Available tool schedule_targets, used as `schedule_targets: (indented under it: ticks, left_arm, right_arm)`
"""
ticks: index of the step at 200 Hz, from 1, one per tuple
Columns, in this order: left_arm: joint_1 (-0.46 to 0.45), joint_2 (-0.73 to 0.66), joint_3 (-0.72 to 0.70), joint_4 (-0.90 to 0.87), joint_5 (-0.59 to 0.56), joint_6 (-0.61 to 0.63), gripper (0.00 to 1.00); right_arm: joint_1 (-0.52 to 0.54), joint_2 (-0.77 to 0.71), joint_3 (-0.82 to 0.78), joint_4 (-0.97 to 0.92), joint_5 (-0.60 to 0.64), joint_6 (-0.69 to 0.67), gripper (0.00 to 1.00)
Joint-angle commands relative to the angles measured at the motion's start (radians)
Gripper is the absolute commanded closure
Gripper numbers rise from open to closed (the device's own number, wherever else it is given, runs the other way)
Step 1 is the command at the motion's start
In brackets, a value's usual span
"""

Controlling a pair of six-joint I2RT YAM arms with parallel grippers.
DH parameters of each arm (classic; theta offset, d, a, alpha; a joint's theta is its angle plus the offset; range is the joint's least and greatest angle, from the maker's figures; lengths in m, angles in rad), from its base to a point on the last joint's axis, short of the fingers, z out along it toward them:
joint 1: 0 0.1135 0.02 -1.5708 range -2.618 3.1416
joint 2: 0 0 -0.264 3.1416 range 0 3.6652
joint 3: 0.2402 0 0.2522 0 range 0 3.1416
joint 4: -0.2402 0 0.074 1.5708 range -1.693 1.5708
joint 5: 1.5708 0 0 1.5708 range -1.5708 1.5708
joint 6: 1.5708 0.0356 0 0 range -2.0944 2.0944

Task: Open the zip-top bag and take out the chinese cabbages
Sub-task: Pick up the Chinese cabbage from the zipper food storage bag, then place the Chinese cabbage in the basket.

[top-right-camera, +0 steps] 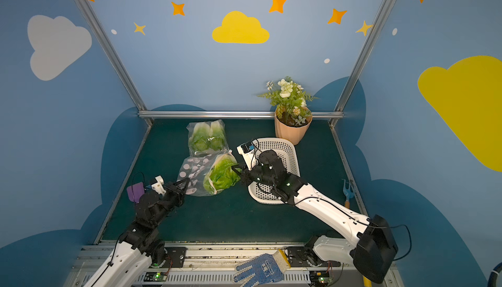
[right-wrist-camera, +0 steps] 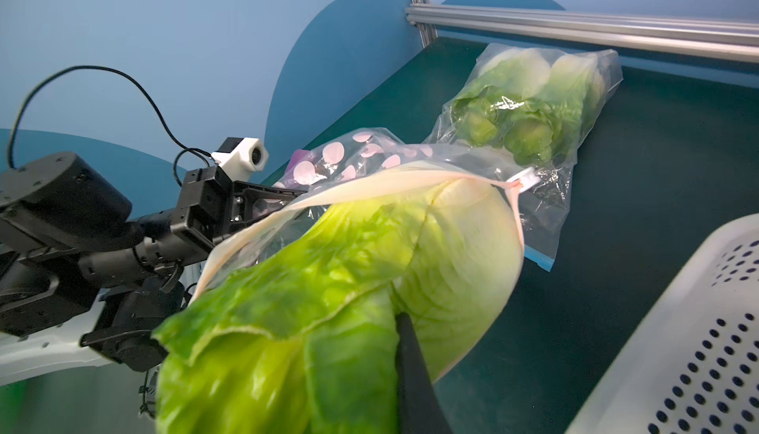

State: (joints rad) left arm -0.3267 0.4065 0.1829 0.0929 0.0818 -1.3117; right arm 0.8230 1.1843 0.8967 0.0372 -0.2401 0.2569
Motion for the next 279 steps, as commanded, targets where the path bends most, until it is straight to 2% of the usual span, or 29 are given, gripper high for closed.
schedule_targets:
  ticks: [1,33,101,146,187,226,252,279]
  left_arm:
    - [0.012,-0.014,0.021,-0.141,-0.133,0.052,0.95]
    - [0.041,0.006,0.040,-0.180,-0.160,0.085,0.95]
    - [0.119,0.093,0.092,-0.191,-0.133,0.190,0.96]
    - [0.140,0.117,0.108,-0.192,-0.126,0.227,0.95]
    - [0.146,0.136,0.170,-0.254,-0.126,0.305,0.95]
    - [0.146,0.158,0.201,-0.298,-0.121,0.344,0.95]
    - [0.146,0.174,0.201,-0.307,-0.107,0.338,0.95]
    - [0.146,0.191,0.204,-0.306,-0.089,0.336,0.95]
  right_arm:
    - [-0.030,-0.081,-0.021,-0.016,0.026,-0.018,1.00]
    - [-0.054,-0.140,-0.048,-0.050,0.011,-0.024,1.00]
    - [-0.100,-0.214,-0.066,-0.074,-0.063,-0.019,1.00]
    - [-0.138,-0.248,-0.059,-0.100,-0.074,-0.023,1.00]
    - [-0.195,-0.268,-0.019,-0.203,-0.058,-0.068,1.00]
    - [-0.282,-0.247,0.020,-0.306,0.013,-0.096,1.00]
    - [-0.322,-0.194,0.065,-0.398,0.146,-0.058,1.00]
    - [-0.325,-0.138,0.086,-0.409,0.300,-0.025,1.00]
